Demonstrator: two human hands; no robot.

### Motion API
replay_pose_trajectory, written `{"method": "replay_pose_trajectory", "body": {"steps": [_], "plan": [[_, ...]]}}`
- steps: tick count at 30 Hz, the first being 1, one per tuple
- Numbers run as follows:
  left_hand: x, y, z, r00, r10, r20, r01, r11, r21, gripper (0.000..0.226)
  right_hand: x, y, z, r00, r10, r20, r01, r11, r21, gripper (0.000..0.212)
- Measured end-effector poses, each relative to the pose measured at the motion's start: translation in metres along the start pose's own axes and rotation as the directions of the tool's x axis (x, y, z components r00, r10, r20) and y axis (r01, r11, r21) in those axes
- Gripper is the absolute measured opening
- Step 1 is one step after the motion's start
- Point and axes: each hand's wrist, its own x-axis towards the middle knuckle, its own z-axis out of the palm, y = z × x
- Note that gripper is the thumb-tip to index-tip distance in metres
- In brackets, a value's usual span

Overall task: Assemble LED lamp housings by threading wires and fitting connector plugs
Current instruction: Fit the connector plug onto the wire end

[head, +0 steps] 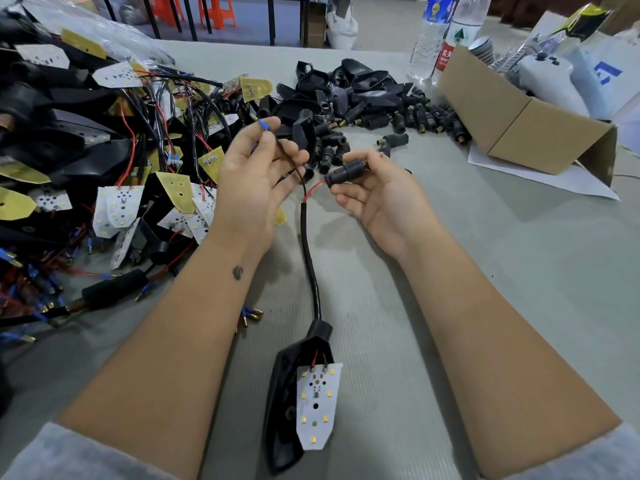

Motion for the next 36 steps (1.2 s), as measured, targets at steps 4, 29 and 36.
{"method": "replay_pose_trajectory", "body": {"steps": [4, 29, 36], "plan": [[0.000, -0.001, 0.000, 0.999, 0.032, -0.025, -0.027, 0.984, 0.178, 0.021, 0.001, 0.001, -0.002, 1.000, 0.004, -0.031, -0.001, 0.996, 0.086, 0.035], [-0.008, -0.014, 0.004, 0.956, 0.152, 0.252, -0.284, 0.705, 0.650, 0.018, 0.001, -0.004, -0.006, 0.999, 0.029, -0.038, -0.017, 0.954, 0.298, 0.036], [-0.011, -0.011, 0.007, 0.950, 0.171, 0.260, -0.302, 0.709, 0.638, 0.017, 0.000, -0.004, -0.006, 0.998, 0.044, -0.040, -0.029, 0.951, 0.309, 0.037]]}}
